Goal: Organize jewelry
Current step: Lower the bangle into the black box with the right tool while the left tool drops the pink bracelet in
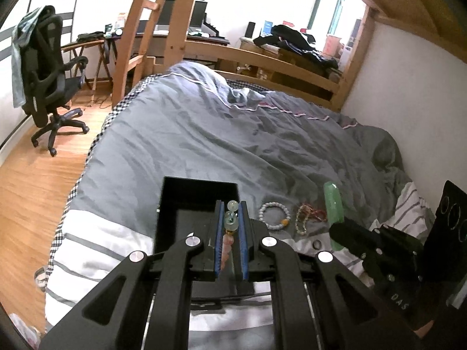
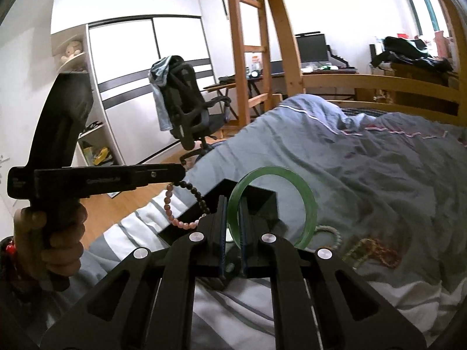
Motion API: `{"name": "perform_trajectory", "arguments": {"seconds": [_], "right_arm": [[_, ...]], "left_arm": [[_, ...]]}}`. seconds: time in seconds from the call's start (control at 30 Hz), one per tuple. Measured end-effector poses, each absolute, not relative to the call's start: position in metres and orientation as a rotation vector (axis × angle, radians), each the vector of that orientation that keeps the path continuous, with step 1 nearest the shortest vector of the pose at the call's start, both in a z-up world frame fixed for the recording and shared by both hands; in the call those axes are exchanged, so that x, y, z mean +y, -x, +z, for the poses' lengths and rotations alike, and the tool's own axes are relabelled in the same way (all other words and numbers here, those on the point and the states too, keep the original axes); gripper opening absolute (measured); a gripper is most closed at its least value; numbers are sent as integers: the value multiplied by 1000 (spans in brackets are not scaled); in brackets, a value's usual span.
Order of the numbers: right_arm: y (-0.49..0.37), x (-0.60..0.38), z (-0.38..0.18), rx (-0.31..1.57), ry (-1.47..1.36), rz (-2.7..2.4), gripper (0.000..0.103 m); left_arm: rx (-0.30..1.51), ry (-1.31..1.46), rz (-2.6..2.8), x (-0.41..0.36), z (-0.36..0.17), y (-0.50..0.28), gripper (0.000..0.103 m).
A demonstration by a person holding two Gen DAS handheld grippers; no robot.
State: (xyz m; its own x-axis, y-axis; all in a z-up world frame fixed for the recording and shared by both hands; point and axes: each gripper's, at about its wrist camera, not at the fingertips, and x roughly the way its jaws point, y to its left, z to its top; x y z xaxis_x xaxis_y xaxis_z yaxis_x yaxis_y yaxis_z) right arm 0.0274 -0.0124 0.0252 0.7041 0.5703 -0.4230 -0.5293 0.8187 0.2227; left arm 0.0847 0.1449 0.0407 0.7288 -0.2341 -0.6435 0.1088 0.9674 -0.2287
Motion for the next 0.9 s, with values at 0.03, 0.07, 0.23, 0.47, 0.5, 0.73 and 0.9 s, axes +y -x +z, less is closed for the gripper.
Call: {"name": "perform_trajectory", "arguments": {"seconds": [0.03, 0.07, 0.23, 0.47, 0.5, 0.73, 0.9], "right_arm": [[-28, -7, 25, 498, -83, 620, 9], [-29, 1, 26, 500, -78, 632, 9], [-33, 30, 27, 506, -58, 682, 9], [-39, 67, 10, 558, -10, 750, 8], [-39, 71, 6, 569, -2, 755, 8], [-46, 85, -24, 665, 37, 745, 9], [-50, 85, -35, 715, 38, 727, 12]], "left_arm": [[730, 183, -187, 148, 41, -85, 9], [728, 183, -183, 151, 41, -85, 9], [734, 209, -157, 170, 40, -88, 9], [807, 238, -139, 185, 25, -98, 9], [813, 241, -137, 186, 24, -99, 9], [859, 261, -122, 190, 14, -104, 9], [869, 266, -126, 189, 11, -106, 10]]}}
